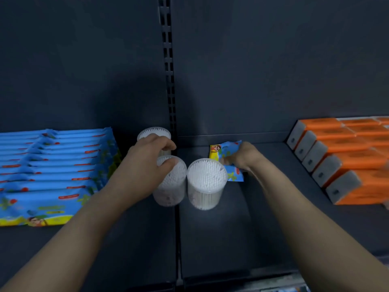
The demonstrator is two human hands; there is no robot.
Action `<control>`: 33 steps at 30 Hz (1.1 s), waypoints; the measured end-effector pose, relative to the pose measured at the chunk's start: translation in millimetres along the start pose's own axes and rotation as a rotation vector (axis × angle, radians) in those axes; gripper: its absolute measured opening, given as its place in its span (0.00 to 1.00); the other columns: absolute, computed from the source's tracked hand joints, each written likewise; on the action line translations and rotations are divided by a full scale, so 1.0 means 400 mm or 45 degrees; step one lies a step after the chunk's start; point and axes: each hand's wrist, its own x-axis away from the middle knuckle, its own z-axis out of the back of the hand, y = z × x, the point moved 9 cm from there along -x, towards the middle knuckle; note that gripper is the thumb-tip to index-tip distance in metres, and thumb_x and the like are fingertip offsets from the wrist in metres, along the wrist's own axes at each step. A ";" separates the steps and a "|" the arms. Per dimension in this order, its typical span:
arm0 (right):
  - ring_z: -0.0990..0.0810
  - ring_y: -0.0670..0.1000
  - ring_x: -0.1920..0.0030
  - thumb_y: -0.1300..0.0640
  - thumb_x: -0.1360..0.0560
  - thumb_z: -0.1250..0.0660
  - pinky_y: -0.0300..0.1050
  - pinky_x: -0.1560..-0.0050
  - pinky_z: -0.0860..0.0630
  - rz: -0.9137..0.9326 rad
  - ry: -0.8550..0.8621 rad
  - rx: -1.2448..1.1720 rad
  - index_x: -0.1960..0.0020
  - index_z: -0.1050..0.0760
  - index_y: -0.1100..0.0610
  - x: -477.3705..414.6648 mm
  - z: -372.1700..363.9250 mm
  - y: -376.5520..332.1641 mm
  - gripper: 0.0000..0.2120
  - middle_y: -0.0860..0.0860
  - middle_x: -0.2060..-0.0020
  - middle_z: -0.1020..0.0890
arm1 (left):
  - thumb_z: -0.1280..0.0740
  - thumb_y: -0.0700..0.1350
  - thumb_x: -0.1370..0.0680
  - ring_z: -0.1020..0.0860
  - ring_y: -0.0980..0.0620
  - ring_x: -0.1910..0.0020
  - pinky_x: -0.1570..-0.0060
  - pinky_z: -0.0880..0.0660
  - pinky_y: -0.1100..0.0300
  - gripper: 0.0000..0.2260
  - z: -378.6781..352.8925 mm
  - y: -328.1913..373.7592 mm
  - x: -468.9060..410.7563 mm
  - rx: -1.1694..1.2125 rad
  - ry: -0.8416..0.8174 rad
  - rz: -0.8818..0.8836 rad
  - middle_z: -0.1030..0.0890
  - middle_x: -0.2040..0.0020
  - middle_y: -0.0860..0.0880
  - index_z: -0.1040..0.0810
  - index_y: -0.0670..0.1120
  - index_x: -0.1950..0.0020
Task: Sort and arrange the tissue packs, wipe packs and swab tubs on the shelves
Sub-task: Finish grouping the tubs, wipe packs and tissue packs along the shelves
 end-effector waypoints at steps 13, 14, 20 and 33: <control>0.18 0.57 0.53 0.64 0.29 0.31 0.57 0.50 0.20 0.690 -0.048 -0.365 0.50 0.27 0.60 0.076 0.148 -0.155 0.09 0.56 0.52 0.18 | 0.29 0.58 0.30 0.33 0.47 0.34 0.35 0.36 0.56 0.31 -0.060 -0.035 0.039 -0.164 -0.096 0.465 0.31 0.33 0.47 0.33 0.51 0.30; 0.18 0.56 0.52 0.63 0.28 0.31 0.56 0.49 0.20 0.735 -0.072 -0.379 0.47 0.28 0.62 0.092 0.147 -0.172 0.10 0.56 0.51 0.18 | 0.28 0.57 0.31 0.33 0.49 0.33 0.36 0.36 0.60 0.33 -0.058 -0.034 0.042 -0.125 -0.106 0.484 0.31 0.32 0.48 0.33 0.51 0.29; 0.21 0.45 0.56 0.57 0.23 0.37 0.42 0.57 0.22 0.971 -0.077 -0.335 0.44 0.34 0.56 0.170 0.141 -0.250 0.10 0.46 0.54 0.22 | 0.24 0.49 0.34 0.35 0.54 0.33 0.42 0.39 0.67 0.41 -0.075 -0.031 0.062 -0.079 -0.224 0.552 0.38 0.30 0.52 0.41 0.51 0.26; 0.21 0.45 0.55 0.59 0.27 0.32 0.35 0.56 0.25 1.212 0.044 -0.246 0.49 0.30 0.53 0.406 -0.025 -0.437 0.10 0.47 0.54 0.20 | 0.24 0.57 0.37 0.29 0.56 0.44 0.46 0.35 0.65 0.38 0.180 -0.134 0.258 0.039 0.029 0.524 0.32 0.39 0.55 0.34 0.54 0.29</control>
